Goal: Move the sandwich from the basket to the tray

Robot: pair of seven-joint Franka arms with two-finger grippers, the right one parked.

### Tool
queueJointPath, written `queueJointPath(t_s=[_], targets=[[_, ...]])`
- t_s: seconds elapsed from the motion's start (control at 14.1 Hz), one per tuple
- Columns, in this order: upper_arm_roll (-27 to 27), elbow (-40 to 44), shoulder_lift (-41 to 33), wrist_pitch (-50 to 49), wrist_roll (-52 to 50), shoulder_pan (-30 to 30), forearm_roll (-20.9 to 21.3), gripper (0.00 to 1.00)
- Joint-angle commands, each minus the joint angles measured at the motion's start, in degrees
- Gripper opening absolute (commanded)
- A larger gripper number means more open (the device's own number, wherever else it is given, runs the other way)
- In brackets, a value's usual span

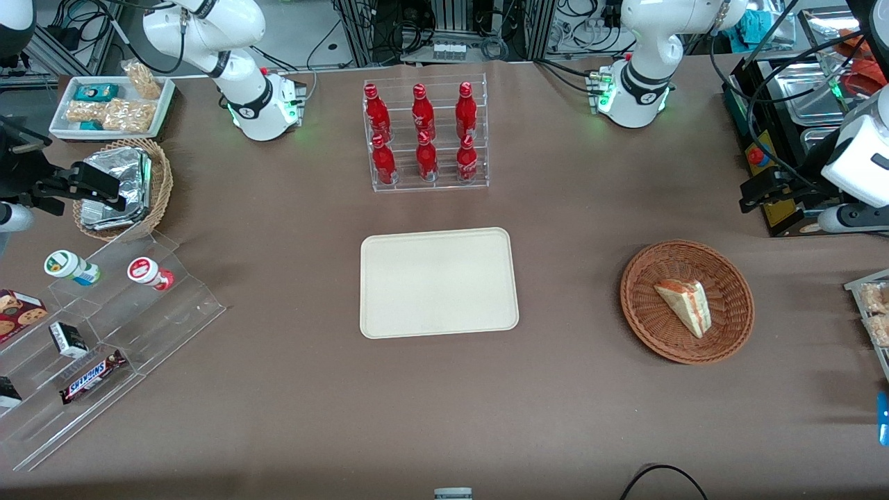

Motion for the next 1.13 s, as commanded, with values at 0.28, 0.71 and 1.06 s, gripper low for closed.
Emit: queueJointPath(t_s=[0.28, 0.71, 1.06], targets=[[-0.10, 1.10, 0.46, -0.07, 0.66, -0.19, 0.66, 1.00], [-0.01, 0.40, 0.81, -0.07, 0.66, -0.11, 0.75, 1.00], [-0.01, -1.01, 3.09, 0.28, 0.57, 0.24, 0.75, 1.00]])
